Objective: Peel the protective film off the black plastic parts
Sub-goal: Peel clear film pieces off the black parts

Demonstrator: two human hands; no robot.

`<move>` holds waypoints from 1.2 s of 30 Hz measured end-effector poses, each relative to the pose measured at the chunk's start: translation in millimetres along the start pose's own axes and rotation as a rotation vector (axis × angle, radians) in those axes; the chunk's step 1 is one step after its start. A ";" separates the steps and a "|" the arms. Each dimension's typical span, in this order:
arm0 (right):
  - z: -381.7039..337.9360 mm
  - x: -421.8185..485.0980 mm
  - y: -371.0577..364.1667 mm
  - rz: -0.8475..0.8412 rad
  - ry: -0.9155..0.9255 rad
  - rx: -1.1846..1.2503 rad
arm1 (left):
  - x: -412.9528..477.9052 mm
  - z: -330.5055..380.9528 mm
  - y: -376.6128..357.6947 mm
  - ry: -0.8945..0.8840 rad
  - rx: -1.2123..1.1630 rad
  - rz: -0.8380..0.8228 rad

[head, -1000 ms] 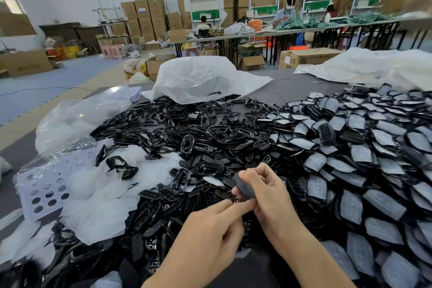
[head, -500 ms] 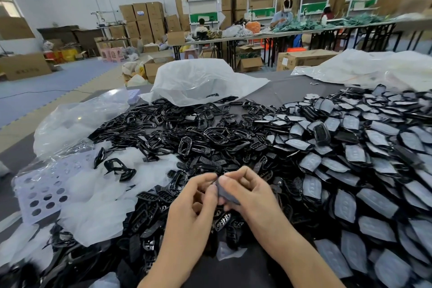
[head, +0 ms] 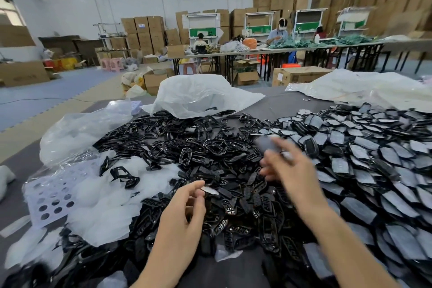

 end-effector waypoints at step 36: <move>35.2 -33.8 -69.5 -0.034 0.062 0.085 | 30.5 -7.0 -14.5 0.043 0.238 -0.077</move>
Point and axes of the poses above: each hand's wrist, its own x-axis towards the middle knuckle, its own y-axis out of the back of the hand, z = x × y, the point moved 6 cm from there along x, towards the middle knuckle, and after that the axes turned 8 degrees about z, right-handed, at the moved point
